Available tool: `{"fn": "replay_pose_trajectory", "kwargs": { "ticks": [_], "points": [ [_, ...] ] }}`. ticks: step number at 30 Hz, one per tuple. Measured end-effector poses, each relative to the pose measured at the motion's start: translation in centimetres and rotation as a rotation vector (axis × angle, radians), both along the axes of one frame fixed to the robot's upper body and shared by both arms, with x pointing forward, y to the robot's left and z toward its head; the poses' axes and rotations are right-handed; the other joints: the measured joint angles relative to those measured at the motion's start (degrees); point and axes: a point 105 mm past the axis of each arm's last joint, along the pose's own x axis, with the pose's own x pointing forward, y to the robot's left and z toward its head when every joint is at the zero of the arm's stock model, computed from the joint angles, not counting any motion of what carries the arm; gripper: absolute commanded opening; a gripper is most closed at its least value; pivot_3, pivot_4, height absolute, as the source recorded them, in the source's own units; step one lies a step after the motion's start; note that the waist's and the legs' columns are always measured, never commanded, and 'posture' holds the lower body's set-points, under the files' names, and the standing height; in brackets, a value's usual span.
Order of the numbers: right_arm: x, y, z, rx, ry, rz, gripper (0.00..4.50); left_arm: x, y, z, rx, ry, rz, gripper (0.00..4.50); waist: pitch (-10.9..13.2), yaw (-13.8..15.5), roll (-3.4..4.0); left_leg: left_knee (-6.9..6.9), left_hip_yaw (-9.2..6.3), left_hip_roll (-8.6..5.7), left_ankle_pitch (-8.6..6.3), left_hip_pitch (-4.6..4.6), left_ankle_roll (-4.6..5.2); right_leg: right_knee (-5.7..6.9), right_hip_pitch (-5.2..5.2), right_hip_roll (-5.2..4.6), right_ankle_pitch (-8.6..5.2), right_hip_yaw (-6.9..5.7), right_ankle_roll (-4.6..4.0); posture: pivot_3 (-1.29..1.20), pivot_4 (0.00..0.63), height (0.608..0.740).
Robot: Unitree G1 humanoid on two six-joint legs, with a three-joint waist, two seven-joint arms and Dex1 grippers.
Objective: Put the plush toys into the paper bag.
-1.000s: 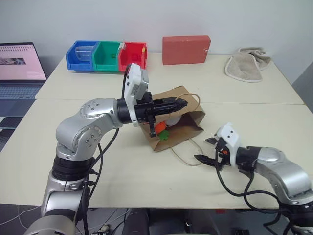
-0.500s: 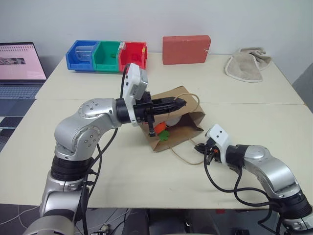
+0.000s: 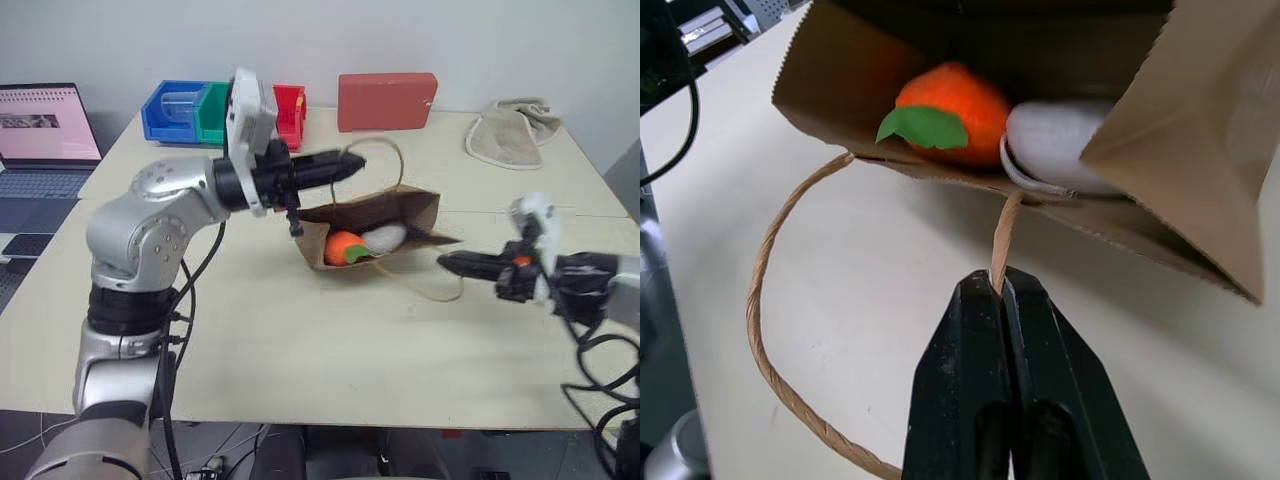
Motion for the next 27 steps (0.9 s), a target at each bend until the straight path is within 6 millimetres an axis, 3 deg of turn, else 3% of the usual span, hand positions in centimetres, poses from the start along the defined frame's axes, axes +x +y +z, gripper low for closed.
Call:
{"fn": "replay_pose_trajectory", "kwargs": {
  "ticks": [7,12,14,17,23,26,27],
  "points": [
    [-0.6,-0.1,3.5,0.039,0.012,0.026,0.02,1.7,-1.3,0.6,-0.035,0.025,-0.006,0.00,0.02,-0.31,0.03,-0.09,0.02,0.02,0.00,0.01,0.01,0.04,-0.06,0.02,0.08,0.00,0.13,0.00,0.150,0.740],
    [0.9,-0.3,2.5,0.065,0.055,-0.056,0.02,3.1,-2.1,-1.2,-0.015,0.083,0.006,0.00,0.02,-0.25,0.03,-0.08,0.02,0.01,0.00,-0.03,0.00,0.03,-0.07,0.02,0.10,0.02,0.17,0.00,0.150,0.740],
    [1.6,0.0,2.0,0.097,0.071,-0.081,0.40,3.6,-2.5,-2.0,-0.002,0.094,0.008,0.00,0.02,-0.25,0.04,-0.09,0.02,0.01,0.00,-0.03,0.00,0.05,-0.09,0.02,0.11,0.02,0.18,0.00,0.150,0.740],
    [2.3,0.4,1.8,0.117,0.065,-0.106,1.27,4.2,-2.7,-2.6,0.000,0.114,0.015,0.57,0.02,-0.25,0.04,-0.12,0.02,0.01,0.00,-0.03,0.01,0.05,-0.11,0.02,0.11,0.01,0.19,0.00,0.150,0.740],
    [2.3,0.2,3.5,0.121,0.016,-0.103,3.31,3.8,-2.6,-1.7,0.004,0.083,-0.024,2.32,0.04,-0.24,0.07,-0.16,0.01,0.01,0.00,-0.05,0.00,0.03,-0.13,0.02,0.11,0.01,0.19,0.00,0.150,0.740],
    [1.8,-1.6,5.5,0.090,-0.038,-0.126,4.46,3.8,-1.3,-1.2,0.013,0.063,-0.008,3.30,0.06,-0.24,0.10,-0.21,0.02,0.01,0.00,-0.04,0.01,0.01,-0.13,0.01,0.09,0.00,0.17,0.00,0.150,0.740],
    [1.7,-2.2,6.1,0.083,-0.058,-0.135,4.50,3.8,-0.8,-1.0,0.013,0.058,0.002,3.61,0.05,-0.24,0.09,-0.22,0.02,0.02,-0.01,-0.03,0.01,0.01,-0.13,0.02,0.08,-0.01,0.16,0.00,0.150,0.740]
  ]
}}
